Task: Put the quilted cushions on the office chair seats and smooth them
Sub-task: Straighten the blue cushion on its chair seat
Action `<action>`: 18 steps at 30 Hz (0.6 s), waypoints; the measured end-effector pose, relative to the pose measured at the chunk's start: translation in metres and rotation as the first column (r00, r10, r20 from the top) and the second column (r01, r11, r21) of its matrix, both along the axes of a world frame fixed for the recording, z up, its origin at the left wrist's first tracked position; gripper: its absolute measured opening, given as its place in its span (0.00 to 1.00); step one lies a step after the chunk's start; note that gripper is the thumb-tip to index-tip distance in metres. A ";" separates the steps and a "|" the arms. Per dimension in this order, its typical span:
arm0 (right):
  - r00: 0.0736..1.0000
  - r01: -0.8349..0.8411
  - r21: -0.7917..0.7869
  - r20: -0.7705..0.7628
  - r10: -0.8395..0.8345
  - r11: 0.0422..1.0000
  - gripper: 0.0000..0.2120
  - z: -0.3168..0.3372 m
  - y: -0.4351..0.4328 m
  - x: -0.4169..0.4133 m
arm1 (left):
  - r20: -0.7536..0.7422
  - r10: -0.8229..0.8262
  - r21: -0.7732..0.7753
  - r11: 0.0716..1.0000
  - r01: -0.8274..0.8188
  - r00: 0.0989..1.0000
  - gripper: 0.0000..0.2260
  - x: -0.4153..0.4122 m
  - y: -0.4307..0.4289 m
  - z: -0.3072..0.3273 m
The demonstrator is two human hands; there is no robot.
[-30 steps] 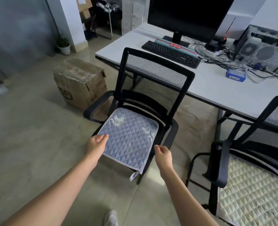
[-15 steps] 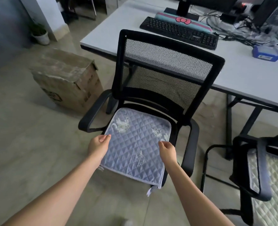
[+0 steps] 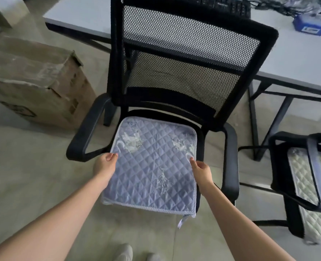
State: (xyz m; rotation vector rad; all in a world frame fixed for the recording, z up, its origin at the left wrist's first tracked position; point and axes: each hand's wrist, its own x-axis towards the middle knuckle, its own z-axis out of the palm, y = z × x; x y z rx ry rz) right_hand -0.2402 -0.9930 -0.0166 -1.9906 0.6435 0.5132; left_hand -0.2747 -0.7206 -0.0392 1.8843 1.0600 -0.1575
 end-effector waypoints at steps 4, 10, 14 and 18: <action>1.000 0.020 -0.047 -0.016 -0.021 0.999 0.24 -0.034 -0.001 0.009 | 0.008 0.018 0.004 1.000 -0.018 1.000 0.14 0.016 0.023 -0.036; 0.985 0.150 -0.101 -0.074 -0.158 0.983 0.23 -0.081 -0.003 0.027 | -0.006 -0.084 0.004 0.996 0.085 0.996 0.22 0.032 0.041 -0.076; 0.983 0.169 -0.212 -0.041 -0.181 0.963 0.22 -0.111 -0.012 0.026 | -0.004 -0.112 -0.004 0.994 0.112 0.994 0.24 0.032 0.039 -0.097; 0.975 0.220 -0.183 0.028 -0.219 0.958 0.24 -0.105 -0.008 0.022 | 0.048 -0.078 0.099 0.992 0.073 0.996 0.15 0.034 0.035 -0.105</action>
